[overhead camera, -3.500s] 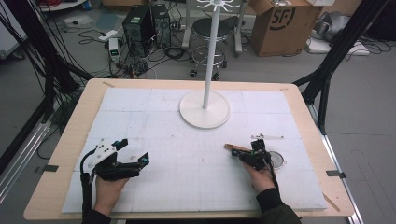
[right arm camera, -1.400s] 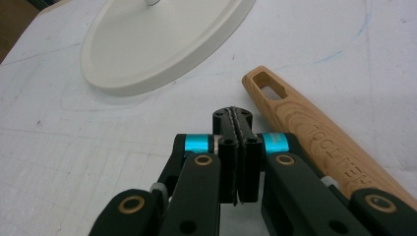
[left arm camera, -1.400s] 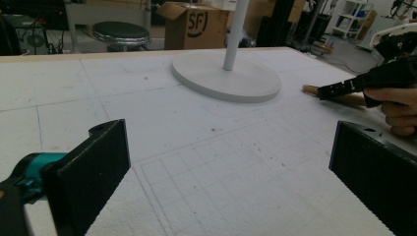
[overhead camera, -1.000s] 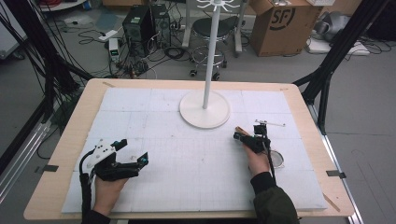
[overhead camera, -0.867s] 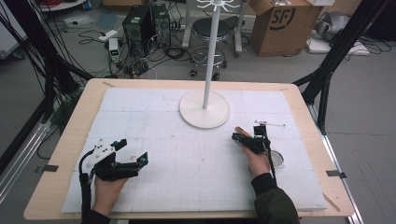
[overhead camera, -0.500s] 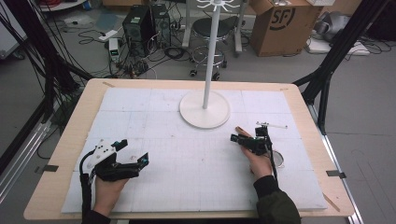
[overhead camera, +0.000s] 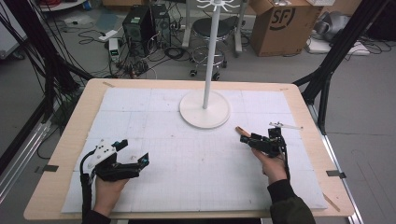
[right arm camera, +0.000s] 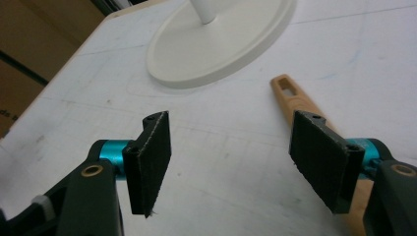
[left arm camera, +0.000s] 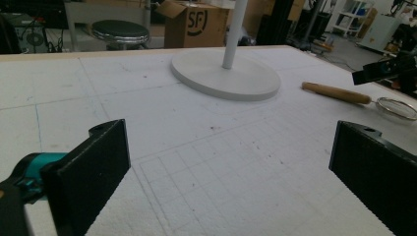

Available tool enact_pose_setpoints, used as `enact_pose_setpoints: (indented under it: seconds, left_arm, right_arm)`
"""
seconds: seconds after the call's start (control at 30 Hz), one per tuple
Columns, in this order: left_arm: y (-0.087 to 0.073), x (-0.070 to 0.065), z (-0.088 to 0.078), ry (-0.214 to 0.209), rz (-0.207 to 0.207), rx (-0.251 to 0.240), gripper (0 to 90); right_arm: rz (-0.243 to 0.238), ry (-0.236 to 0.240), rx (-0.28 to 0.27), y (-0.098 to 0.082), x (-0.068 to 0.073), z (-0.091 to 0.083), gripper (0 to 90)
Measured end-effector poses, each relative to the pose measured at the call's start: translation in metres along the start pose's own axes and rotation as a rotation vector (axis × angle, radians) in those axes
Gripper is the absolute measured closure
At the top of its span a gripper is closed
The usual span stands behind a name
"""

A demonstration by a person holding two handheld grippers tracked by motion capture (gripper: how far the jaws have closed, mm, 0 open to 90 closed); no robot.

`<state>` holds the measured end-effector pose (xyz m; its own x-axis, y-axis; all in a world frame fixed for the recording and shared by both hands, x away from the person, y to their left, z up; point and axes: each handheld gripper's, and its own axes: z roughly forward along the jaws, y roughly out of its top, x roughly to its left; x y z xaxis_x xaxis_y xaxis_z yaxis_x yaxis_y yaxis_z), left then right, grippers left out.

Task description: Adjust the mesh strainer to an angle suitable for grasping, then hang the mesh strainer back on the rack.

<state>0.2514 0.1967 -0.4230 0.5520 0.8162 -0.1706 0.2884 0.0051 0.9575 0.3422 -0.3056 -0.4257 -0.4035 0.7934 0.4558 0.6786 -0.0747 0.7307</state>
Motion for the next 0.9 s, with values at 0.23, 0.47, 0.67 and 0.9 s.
enact_pose_setpoints:
  seconds: [0.23, 0.47, 0.67, 0.9]
  left_arm:
    - [0.000, 0.000, 0.000, 0.004, -0.003, 0.001, 2.6]
    - [-0.001, 0.000, 0.000, 0.005, 0.002, 0.006, 2.5]
    - [-0.001, 0.001, -0.001, 0.011, -0.002, 0.006, 2.5]
    - [-0.002, 0.000, 0.000, 0.010, 0.000, 0.009, 2.5]
  right_arm:
    - [-0.015, -0.032, 0.002, 0.002, -0.012, -0.018, 31.8]
    - [-0.010, -0.044, 0.006, 0.003, -0.020, -0.030, 32.3]
    - [-0.031, -0.052, 0.037, 0.004, -0.025, -0.031, 32.6]
    - [-0.020, -0.051, 0.061, 0.004, -0.030, -0.030, 35.5]
